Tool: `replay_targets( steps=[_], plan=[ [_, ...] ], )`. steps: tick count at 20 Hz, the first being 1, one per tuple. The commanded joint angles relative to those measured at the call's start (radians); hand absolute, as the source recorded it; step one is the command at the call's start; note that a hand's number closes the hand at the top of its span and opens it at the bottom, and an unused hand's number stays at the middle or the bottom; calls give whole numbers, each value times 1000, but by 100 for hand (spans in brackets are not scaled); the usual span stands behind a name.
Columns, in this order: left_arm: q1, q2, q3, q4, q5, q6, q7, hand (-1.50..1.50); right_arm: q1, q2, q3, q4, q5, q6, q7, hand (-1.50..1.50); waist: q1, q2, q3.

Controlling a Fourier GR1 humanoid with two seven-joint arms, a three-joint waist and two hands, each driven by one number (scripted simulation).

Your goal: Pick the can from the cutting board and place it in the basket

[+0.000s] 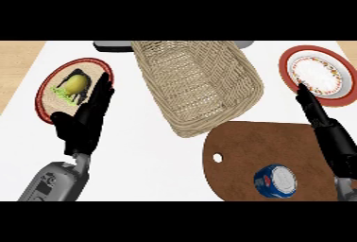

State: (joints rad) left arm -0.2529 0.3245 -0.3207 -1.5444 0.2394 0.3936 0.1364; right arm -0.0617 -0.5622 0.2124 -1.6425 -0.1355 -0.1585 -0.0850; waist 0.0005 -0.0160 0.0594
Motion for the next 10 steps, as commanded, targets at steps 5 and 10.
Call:
replay_targets(
  steps=[5,10],
  plan=[
    [-28,141,24,12,-41,-168,-113,0,-59,-45,-117,-32,-286,257,11,150,-3,18,-60],
    [20,160,30,-27,12,-235,-114,0,75,120,174,-227,-86,261,-233,-150,-4,10,-59]
  ],
)
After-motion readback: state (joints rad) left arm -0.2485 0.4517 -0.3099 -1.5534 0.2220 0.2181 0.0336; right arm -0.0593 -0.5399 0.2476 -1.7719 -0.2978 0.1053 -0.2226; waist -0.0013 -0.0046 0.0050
